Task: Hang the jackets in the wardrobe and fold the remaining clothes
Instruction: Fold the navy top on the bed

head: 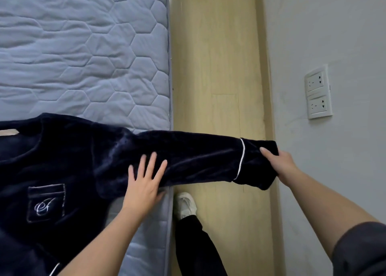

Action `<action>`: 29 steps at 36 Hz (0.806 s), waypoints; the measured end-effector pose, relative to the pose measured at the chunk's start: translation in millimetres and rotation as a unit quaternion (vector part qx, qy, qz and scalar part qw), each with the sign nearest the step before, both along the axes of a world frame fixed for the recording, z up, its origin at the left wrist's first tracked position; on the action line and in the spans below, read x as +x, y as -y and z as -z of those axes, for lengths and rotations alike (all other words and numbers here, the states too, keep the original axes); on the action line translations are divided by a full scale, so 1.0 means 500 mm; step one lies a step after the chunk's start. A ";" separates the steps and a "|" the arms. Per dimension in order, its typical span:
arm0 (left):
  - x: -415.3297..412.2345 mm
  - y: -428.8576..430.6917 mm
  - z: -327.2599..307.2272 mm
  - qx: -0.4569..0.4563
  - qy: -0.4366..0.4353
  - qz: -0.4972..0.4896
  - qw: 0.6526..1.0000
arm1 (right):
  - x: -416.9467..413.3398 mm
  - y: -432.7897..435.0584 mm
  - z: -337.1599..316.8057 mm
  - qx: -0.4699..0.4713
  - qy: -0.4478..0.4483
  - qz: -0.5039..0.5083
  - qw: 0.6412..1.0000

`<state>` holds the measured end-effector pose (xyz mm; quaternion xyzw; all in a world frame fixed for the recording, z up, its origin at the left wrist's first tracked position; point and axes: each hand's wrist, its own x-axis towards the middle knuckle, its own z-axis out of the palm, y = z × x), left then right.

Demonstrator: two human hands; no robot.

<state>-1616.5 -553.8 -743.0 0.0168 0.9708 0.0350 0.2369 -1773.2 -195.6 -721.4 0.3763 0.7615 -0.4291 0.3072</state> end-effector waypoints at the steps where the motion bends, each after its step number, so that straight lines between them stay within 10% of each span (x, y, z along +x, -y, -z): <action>1: 0.007 -0.003 0.001 -0.010 0.017 -0.018 1.000 | 0.001 -0.002 0.002 0.005 0.000 0.014 1.000; 8: 0.027 0.002 0.010 0.032 0.117 0.084 0.989 | 0.012 0.057 -0.053 -0.079 0.030 0.162 0.983; 11: -0.002 0.009 -0.055 0.195 0.160 -0.098 0.963 | 0.021 0.118 -0.119 -0.202 0.107 0.123 0.966; 15: -0.042 0.020 -0.202 0.529 0.190 -0.410 0.718 | 0.057 0.245 -0.213 -0.312 0.157 0.028 0.937; 17: -0.034 0.035 -0.263 0.638 0.245 -0.437 0.585 | 0.089 0.330 -0.253 -0.398 0.172 -0.015 0.901; 19: -0.010 0.058 -0.312 0.694 0.233 -0.432 0.526 | 0.129 0.420 -0.288 -0.465 0.184 -0.074 0.863; 25: 0.160 0.219 -0.408 0.607 0.022 -0.562 0.561 | 0.272 0.660 -0.350 -0.495 0.228 -0.119 0.830; 29: 0.331 0.371 -0.446 0.493 -0.079 -0.694 0.519 | 0.402 0.806 -0.365 -0.482 0.223 -0.123 0.838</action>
